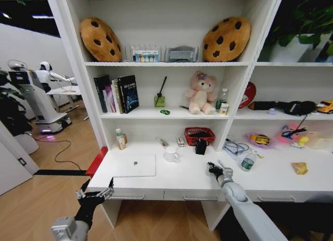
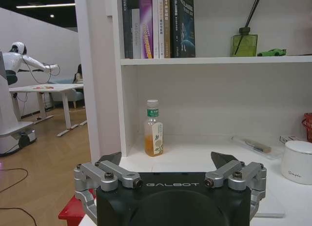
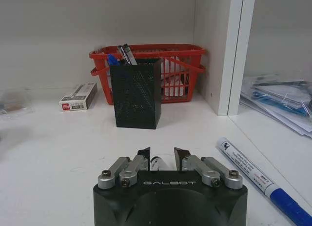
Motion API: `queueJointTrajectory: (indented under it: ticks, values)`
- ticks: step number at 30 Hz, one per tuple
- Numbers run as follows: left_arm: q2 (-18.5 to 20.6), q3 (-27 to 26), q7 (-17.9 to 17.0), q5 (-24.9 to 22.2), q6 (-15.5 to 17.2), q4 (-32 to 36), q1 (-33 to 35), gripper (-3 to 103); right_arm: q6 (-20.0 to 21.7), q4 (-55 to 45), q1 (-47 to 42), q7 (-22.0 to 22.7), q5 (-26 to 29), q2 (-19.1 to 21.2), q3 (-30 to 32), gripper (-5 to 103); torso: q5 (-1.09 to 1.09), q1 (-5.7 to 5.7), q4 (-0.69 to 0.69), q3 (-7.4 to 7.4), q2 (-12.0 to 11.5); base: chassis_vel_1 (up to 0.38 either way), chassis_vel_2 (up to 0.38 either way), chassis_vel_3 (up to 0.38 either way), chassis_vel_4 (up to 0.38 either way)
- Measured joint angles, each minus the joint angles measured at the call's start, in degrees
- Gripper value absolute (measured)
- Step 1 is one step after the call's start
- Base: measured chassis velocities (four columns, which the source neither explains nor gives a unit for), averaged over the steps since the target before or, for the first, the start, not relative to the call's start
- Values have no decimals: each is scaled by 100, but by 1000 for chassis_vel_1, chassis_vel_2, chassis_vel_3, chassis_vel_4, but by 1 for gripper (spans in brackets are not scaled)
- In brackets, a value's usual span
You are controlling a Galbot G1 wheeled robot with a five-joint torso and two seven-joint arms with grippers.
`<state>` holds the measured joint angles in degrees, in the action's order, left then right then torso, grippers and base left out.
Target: Organize the objects on the table.
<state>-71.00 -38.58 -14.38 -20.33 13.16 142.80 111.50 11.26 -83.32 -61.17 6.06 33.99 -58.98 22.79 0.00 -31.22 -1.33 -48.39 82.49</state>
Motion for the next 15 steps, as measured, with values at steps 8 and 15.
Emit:
queueJointTrajectory:
  ticks: [8,15]
  values:
    - [0,0,0,0,0,0,0,100,99,-55,-87,-154,-12,111,34,45,0,0,0,0,0,0,0,0,0]
    - [0,0,0,0,0,0,0,100,225,-36,-60,-292,3,187,2,29,0,0,0,0,0,0,0,0,0]
